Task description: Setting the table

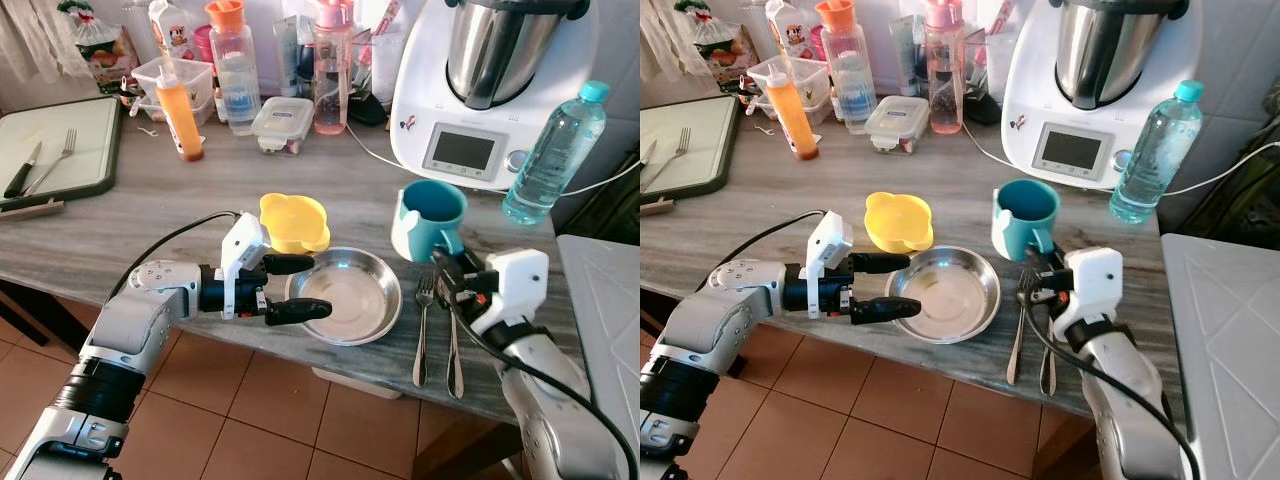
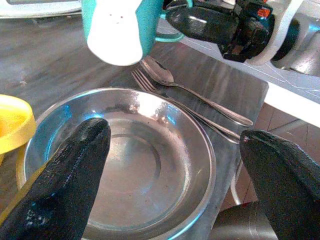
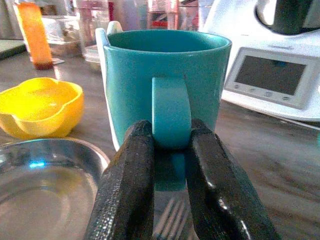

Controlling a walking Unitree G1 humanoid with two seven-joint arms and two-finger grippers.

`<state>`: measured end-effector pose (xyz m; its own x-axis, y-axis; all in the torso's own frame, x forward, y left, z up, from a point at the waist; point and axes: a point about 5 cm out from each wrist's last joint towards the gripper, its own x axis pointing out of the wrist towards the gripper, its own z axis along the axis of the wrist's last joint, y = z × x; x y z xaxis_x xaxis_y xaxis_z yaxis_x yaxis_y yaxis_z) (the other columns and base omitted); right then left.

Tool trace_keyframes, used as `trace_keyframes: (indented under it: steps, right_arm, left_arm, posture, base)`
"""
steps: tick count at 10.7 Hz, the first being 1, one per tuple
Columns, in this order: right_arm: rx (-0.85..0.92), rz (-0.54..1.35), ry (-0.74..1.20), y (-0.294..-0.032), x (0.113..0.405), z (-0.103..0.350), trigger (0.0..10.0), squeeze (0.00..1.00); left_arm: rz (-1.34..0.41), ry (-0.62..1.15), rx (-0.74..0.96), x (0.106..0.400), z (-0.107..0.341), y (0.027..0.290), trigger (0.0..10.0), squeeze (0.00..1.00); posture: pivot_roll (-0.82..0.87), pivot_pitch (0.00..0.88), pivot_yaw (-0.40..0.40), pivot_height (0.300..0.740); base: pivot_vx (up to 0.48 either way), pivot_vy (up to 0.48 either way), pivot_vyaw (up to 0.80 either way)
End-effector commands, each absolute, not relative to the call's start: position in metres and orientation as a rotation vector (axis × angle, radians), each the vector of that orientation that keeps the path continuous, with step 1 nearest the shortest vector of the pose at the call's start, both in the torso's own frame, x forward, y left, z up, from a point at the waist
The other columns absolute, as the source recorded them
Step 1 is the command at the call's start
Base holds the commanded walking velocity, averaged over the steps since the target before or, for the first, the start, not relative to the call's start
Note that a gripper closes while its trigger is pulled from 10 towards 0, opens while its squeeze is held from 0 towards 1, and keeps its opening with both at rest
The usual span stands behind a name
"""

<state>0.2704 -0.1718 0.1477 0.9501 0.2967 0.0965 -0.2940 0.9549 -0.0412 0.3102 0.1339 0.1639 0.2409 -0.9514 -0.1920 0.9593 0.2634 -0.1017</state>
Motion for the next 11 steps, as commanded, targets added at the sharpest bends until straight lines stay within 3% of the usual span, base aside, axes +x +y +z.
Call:
trace_keyframes:
  steps: [1,11]
  right_arm:
    - [-0.024,0.332,-0.111,-0.171,0.274,0.149,10.0,0.00]
    - [-0.062,0.378,-0.092,-0.175,0.294,0.133,10.0,0.00]
  left_arm:
    - [-1.316,0.219,0.057,0.310,0.169,0.133,10.0,0.00]
    - [-1.328,0.217,0.046,0.305,0.168,0.130,10.0,0.00]
  posture:
    - [0.08,0.107,0.032,0.740]
    - [0.09,0.120,0.035,0.740]
  base:
    - [0.000,0.000,0.00]
    - [0.000,0.000,0.00]
